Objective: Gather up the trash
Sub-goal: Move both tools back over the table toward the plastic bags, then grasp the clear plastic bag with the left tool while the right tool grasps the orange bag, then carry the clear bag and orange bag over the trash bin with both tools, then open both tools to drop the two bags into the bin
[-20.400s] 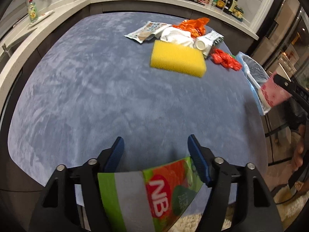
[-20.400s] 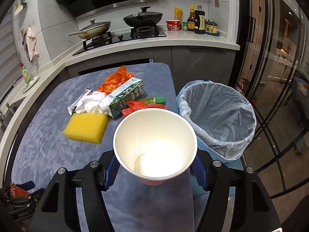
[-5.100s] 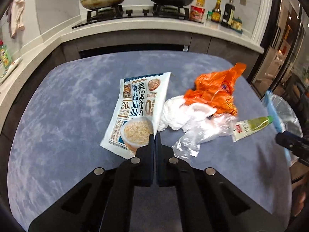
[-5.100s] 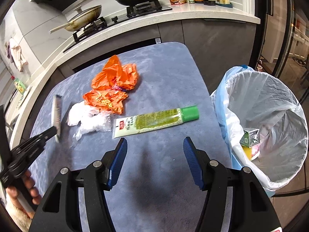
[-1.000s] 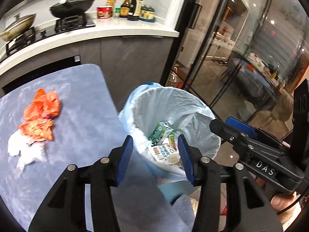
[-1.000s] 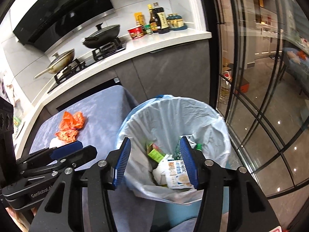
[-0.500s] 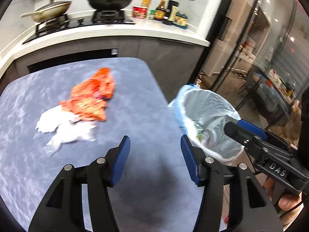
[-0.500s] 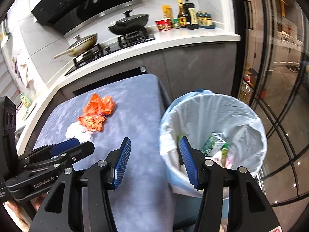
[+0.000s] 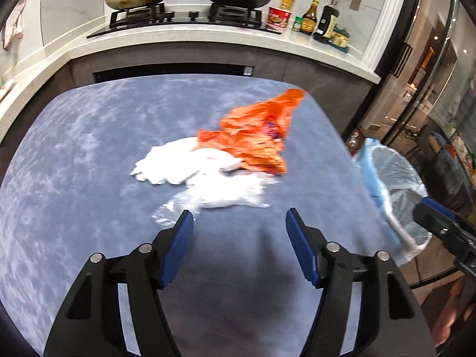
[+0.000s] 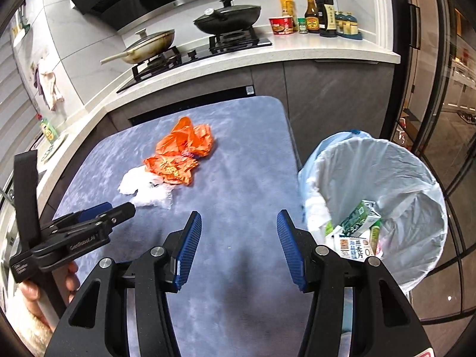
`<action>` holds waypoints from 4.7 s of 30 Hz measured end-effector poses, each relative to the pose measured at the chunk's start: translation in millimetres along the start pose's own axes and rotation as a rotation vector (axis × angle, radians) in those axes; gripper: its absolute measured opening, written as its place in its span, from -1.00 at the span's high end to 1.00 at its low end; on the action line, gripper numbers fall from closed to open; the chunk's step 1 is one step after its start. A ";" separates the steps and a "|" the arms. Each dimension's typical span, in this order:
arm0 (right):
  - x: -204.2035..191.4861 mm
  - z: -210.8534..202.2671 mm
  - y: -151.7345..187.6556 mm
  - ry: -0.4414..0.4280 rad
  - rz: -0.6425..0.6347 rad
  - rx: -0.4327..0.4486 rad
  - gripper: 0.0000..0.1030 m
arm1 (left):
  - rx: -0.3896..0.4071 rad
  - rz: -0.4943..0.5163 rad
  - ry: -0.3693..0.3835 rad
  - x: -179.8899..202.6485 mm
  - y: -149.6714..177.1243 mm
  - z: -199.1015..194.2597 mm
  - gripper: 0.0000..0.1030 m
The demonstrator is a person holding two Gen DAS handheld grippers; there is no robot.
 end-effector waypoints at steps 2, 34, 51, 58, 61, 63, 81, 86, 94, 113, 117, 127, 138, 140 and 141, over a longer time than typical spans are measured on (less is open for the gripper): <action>-4.2 4.2 1.8 -0.001 -0.004 -0.009 0.00 | -0.012 0.006 -0.004 -7.7 0.9 8.2 -0.20; -34.0 32.5 9.7 -0.002 -0.042 -0.058 -0.09 | -0.033 -0.016 0.101 -16.4 15.2 13.7 0.78; -83.7 100.5 -51.5 -0.089 -0.050 -0.023 -0.09 | -0.019 -0.105 -0.012 -66.6 28.9 -26.6 0.78; -93.0 141.9 -70.5 -0.085 -0.069 -0.047 -0.09 | -0.017 -0.094 -0.005 -66.0 24.4 -22.4 0.78; -91.5 159.1 -72.3 -0.080 -0.064 -0.075 0.19 | -0.020 -0.089 -0.001 -62.8 23.6 -20.0 0.78; -91.2 167.3 -71.2 -0.079 -0.074 -0.095 0.52 | -0.022 -0.084 0.002 -60.4 22.9 -19.0 0.78; -29.5 41.7 -49.5 -0.100 0.020 0.042 0.87 | 0.006 -0.011 0.051 -2.2 18.1 -41.2 0.78; 1.1 3.3 -32.3 -0.080 0.056 0.066 0.87 | 0.015 0.020 0.089 29.4 18.6 -50.0 0.78; 52.8 -43.0 -9.5 -0.031 0.110 0.093 0.87 | 0.019 0.086 0.151 81.5 16.3 -56.2 0.78; 141.5 -84.0 -7.9 0.071 0.221 0.154 0.87 | 0.028 0.227 0.228 183.0 -13.1 -40.9 0.78; 162.5 -83.5 -14.3 0.100 0.239 0.159 0.87 | 0.023 0.258 0.247 205.8 -28.4 -27.3 0.78; 195.1 -63.4 -26.3 0.132 0.271 0.135 0.86 | -0.001 0.322 0.293 263.1 -56.9 14.6 0.78; 209.8 -43.8 -32.5 0.143 0.288 0.111 0.72 | -0.036 0.344 0.319 285.8 -64.9 52.3 0.66; 210.3 -43.2 -32.6 0.148 0.291 0.115 0.57 | -0.024 0.333 0.309 284.0 -66.3 52.4 0.13; 209.4 -42.8 -33.0 0.148 0.293 0.117 0.49 | -0.012 0.325 0.302 282.5 -66.8 51.2 0.01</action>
Point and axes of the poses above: each gripper's, at about its wrist camera, not at the fingertips, and z roughly the way its jaws point, x to its right, y to its underside, the point moved 3 cm from there along z, roughly the way its jaws point, and after that the axes turned 12 degrees about z, right-handed, at the moved point
